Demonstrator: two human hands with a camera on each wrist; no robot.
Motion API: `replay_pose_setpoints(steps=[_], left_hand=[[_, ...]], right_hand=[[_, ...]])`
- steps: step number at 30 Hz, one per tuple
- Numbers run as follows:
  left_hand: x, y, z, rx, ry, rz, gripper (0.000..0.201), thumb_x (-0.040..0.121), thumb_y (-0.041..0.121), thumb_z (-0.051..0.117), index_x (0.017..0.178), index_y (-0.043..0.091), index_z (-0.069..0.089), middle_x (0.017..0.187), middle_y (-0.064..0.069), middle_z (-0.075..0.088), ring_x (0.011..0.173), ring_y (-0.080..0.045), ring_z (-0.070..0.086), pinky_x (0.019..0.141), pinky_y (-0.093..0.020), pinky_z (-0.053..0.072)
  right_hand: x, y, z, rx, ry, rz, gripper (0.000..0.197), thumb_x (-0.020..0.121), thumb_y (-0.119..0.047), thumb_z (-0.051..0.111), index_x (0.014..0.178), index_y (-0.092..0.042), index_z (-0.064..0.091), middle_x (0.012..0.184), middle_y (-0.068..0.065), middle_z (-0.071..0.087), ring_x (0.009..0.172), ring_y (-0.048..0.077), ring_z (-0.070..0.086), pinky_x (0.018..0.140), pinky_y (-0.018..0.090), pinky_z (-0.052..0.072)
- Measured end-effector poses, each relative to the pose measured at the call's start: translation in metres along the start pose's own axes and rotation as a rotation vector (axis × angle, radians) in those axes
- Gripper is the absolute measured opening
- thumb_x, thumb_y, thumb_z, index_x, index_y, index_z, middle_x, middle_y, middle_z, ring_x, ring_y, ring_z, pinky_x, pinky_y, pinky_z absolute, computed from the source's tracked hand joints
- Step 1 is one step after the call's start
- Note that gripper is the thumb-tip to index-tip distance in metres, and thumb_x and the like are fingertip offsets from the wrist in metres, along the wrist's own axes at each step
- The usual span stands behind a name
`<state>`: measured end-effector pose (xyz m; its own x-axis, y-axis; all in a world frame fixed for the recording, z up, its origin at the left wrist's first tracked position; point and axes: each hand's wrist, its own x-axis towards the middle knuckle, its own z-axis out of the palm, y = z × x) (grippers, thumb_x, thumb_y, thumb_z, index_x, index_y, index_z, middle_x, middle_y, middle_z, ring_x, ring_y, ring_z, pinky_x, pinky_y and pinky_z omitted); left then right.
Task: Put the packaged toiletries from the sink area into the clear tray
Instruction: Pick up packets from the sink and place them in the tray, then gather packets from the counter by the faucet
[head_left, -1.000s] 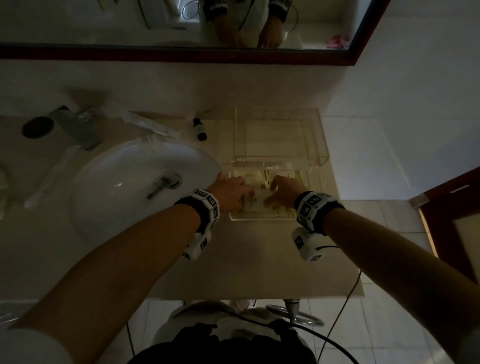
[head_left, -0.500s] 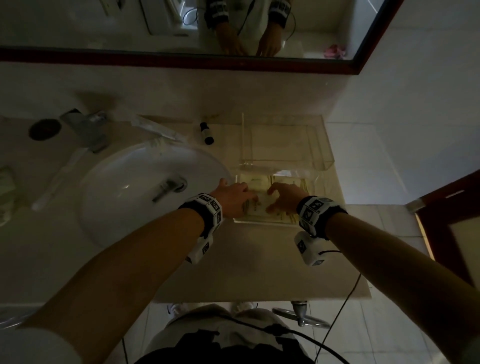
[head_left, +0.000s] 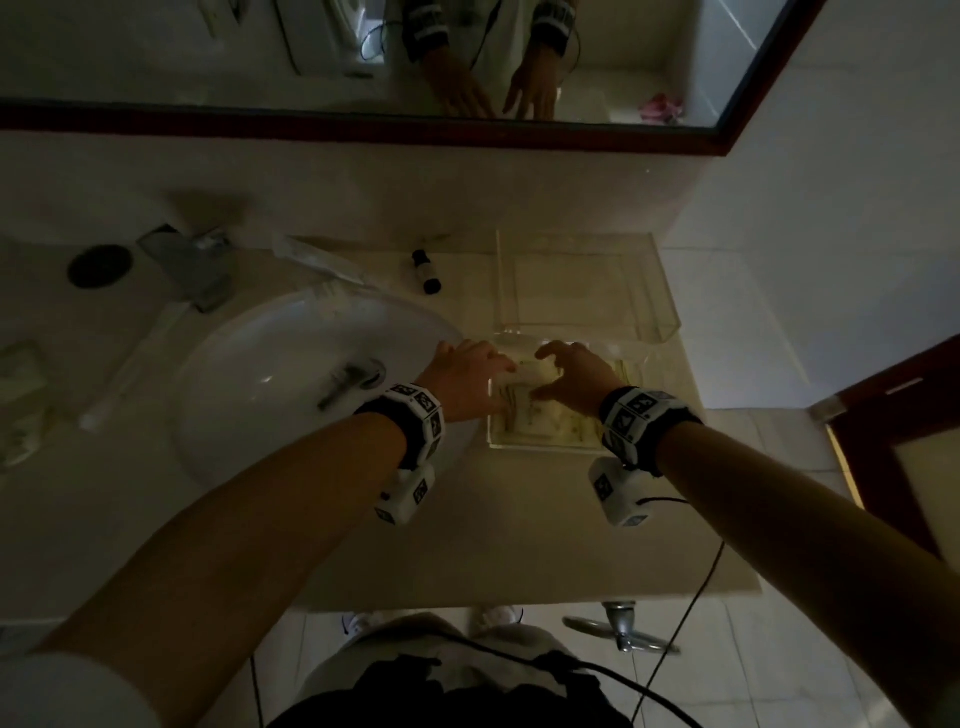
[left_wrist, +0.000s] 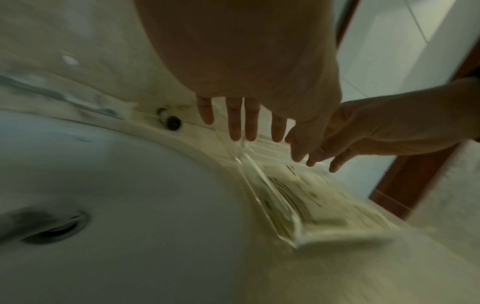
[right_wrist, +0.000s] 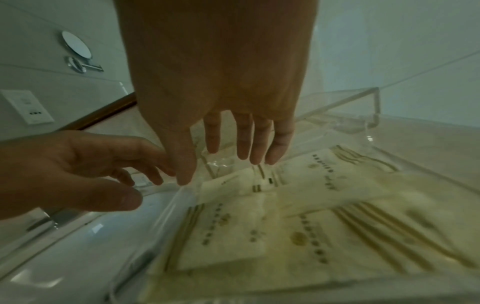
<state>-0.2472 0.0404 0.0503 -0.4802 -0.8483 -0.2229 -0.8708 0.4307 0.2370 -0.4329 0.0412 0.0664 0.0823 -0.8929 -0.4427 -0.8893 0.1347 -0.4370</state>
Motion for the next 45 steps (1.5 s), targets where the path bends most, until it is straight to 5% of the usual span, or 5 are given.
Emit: replay_pose_setpoints(steps=[13, 19, 24, 32, 45], left_hand=[[-0.082, -0.128, -0.029, -0.309, 0.110, -0.359, 0.067, 0.083, 0.051, 0.060, 0.142, 0.034, 0.034, 0.150, 0.002, 0.034, 0.135, -0.025, 0.035, 0.110, -0.049, 0.029], [-0.132, -0.186, -0.031, -0.416, 0.207, -0.499, 0.079, 0.068, 0.073, 0.052, 0.137, 0.036, 0.040, 0.147, 0.001, 0.038, 0.134, -0.027, 0.036, 0.107, -0.053, 0.034], [-0.167, -0.224, -0.028, -0.418, 0.276, -0.609, 0.064, 0.081, 0.060, 0.059, 0.138, 0.039, 0.037, 0.147, 0.001, 0.036, 0.134, -0.026, 0.037, 0.108, -0.050, 0.034], [-0.225, -0.268, -0.021, -0.474, 0.350, -0.764, 0.064, 0.081, 0.057, 0.061, 0.138, 0.038, 0.038, 0.144, 0.000, 0.038, 0.133, -0.026, 0.036, 0.110, -0.049, 0.031], [-0.316, -0.329, 0.000, -0.449, 0.403, -0.988, 0.068, 0.077, 0.060, 0.063, 0.137, 0.040, 0.040, 0.146, 0.000, 0.038, 0.132, -0.027, 0.041, 0.106, -0.050, 0.037]], right_hand=[[0.038, -0.137, 0.029, 0.073, -0.051, -0.201, 0.071, 0.076, -0.039, 0.076, 0.137, -0.030, 0.041, 0.140, 0.008, 0.041, 0.128, 0.028, 0.041, 0.104, 0.046, 0.041], [0.050, -0.205, 0.061, 0.047, -0.125, -0.295, 0.069, 0.079, -0.046, 0.071, 0.138, -0.031, 0.039, 0.143, 0.008, 0.038, 0.130, 0.030, 0.042, 0.105, 0.048, 0.041], [0.055, -0.252, 0.089, 0.061, -0.188, -0.341, 0.066, 0.082, -0.040, 0.070, 0.139, -0.029, 0.039, 0.145, 0.007, 0.034, 0.131, 0.029, 0.040, 0.097, 0.040, 0.045], [0.061, -0.313, 0.135, 0.005, -0.241, -0.417, 0.063, 0.083, -0.045, 0.066, 0.139, -0.031, 0.039, 0.143, 0.011, 0.037, 0.132, 0.031, 0.039, 0.109, 0.046, 0.036], [0.060, -0.400, 0.197, -0.014, -0.356, -0.513, 0.063, 0.085, -0.042, 0.066, 0.140, -0.030, 0.037, 0.142, 0.012, 0.038, 0.132, 0.031, 0.039, 0.108, 0.044, 0.037]])
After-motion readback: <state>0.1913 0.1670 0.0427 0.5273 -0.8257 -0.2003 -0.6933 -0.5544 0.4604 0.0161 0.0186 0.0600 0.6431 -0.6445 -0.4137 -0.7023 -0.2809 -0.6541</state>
